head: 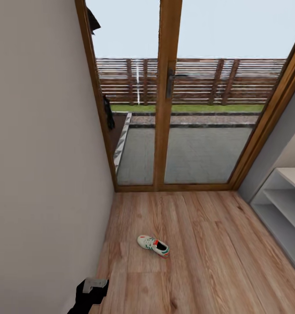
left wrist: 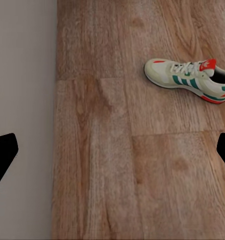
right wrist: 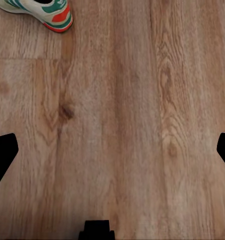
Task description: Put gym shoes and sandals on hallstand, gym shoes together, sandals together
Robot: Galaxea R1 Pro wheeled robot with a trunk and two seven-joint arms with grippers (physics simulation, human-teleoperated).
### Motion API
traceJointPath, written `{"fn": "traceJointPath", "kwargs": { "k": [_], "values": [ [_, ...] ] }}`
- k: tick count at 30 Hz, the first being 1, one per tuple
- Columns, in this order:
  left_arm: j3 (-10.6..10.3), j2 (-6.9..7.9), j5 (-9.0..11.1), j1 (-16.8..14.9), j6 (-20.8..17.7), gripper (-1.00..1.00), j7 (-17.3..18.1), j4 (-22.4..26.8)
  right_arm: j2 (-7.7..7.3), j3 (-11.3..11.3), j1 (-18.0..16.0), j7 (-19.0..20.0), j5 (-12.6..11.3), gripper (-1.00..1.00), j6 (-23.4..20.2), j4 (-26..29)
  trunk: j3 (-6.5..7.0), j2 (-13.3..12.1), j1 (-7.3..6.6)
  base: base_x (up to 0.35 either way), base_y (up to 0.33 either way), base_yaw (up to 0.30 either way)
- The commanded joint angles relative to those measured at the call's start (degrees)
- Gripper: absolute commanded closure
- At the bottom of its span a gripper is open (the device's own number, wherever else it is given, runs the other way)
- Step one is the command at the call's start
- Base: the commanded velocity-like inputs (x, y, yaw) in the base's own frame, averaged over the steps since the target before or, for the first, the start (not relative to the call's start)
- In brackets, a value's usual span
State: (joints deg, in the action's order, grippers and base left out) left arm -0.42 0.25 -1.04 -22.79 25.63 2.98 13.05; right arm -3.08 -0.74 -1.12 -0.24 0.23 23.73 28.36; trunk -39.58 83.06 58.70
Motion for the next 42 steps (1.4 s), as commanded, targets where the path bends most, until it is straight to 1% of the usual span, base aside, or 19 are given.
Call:
{"fn": "traceJointPath", "kwargs": {
  "k": [1, 7, 18, 31, 42],
  "values": [
    [0.0, 0.02, -0.1, 0.0, 0.2, -1.00, 0.1, 0.0, 0.01, -0.1, 0.0, 0.0, 0.0, -1.00, 0.2, 0.0, -0.04, 0.0, 0.03, 0.294, 0.000, 0.000],
    [0.0, 0.02, -0.1, 0.0, 0.2, -1.00, 0.1, 0.0, -0.02, -0.1, 0.0, 0.0, 0.0, -1.00, 0.2, -0.1, -0.04, 0.0, 0.03, 0.186, 0.000, 0.000],
    [0.0, 0.02, -0.1, 0.0, 0.2, -1.00, 0.1, 0.0, -0.16, -0.1, 0.0, 0.0, 0.1, -1.00, 0.2, 0.0, -0.04, 0.0, 0.03, 0.050, 0.000, 0.000],
    [0.0, 0.02, -0.1, 0.0, 0.2, -1.00, 0.2, 0.0, -0.17, -0.1, 0.0, 0.0, 0.0, -1.00, 0.2, 0.0, -0.04, 0.0, 0.03, 0.249, 0.000, 0.000],
    [0.0, 0.02, -0.1, 0.0, 0.2, -1.00, 0.3, 0.0, -0.17, -0.1, 0.0, 0.0, 0.0, -1.00, 0.2, 0.0, -0.04, 0.0, 0.03, 0.061, 0.000, 0.000]
  ]
}}
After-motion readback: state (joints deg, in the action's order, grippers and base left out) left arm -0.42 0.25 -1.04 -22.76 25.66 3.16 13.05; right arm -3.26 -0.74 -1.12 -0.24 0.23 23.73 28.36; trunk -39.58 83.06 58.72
